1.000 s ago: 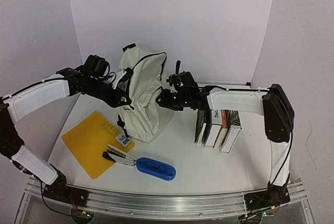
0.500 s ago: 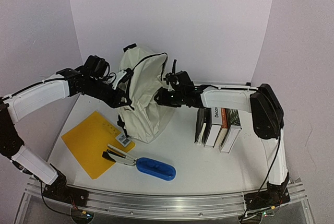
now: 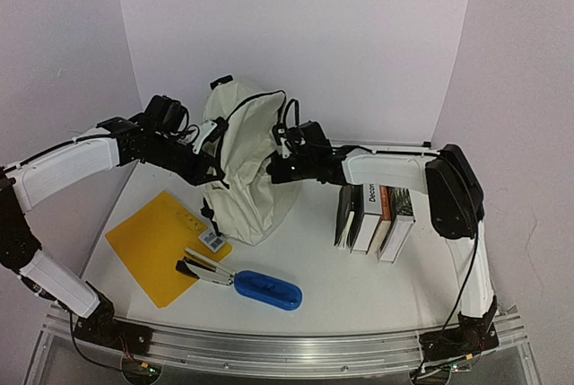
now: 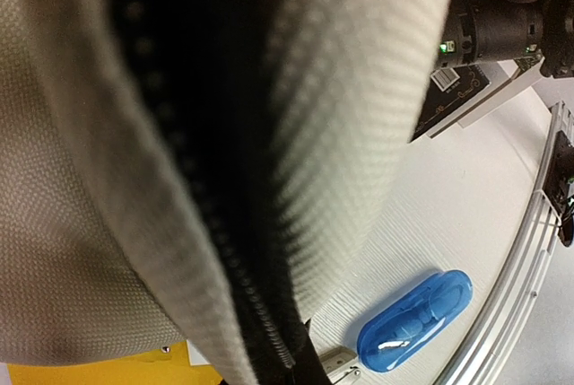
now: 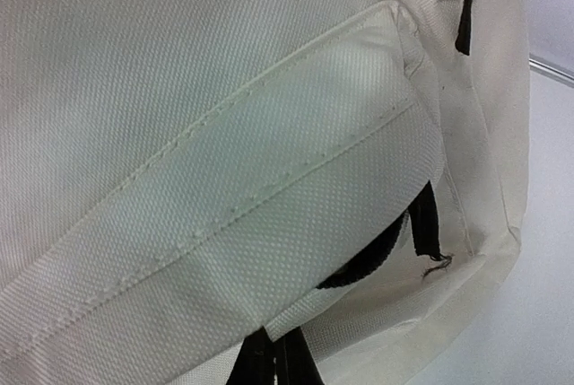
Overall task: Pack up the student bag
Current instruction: Adjust the student bag at the center of the board.
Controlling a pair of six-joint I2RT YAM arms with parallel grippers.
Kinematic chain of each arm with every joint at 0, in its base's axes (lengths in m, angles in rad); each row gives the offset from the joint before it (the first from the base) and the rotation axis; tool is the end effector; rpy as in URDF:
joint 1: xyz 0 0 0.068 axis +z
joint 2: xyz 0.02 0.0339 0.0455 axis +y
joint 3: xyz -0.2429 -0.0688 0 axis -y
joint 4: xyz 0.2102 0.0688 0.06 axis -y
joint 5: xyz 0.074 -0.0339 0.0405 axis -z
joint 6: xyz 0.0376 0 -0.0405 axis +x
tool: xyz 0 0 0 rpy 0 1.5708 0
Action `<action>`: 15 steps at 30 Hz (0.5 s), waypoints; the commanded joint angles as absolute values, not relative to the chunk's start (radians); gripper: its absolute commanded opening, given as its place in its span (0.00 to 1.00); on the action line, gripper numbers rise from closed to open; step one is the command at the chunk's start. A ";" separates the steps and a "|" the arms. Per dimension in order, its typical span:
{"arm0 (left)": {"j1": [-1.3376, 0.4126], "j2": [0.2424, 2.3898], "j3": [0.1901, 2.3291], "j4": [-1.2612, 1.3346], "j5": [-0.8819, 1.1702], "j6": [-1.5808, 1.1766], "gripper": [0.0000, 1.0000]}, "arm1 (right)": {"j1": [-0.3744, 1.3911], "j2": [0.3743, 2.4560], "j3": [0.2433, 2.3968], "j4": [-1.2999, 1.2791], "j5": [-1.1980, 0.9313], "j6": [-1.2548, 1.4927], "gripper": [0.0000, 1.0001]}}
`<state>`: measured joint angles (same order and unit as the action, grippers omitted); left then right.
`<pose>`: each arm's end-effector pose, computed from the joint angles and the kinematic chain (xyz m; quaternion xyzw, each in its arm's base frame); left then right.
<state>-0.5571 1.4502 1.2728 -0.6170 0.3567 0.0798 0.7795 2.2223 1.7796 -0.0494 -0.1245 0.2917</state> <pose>0.2348 -0.1617 0.2987 0.3490 0.8441 -0.2476 0.3231 0.3389 0.3414 0.2182 -0.2378 0.8233 0.3075 0.4136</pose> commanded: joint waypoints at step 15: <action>-0.557 1.469 1.360 -0.634 0.049 -0.145 0.12 | 0.696 1.956 1.394 0.165 -0.415 0.253 0.00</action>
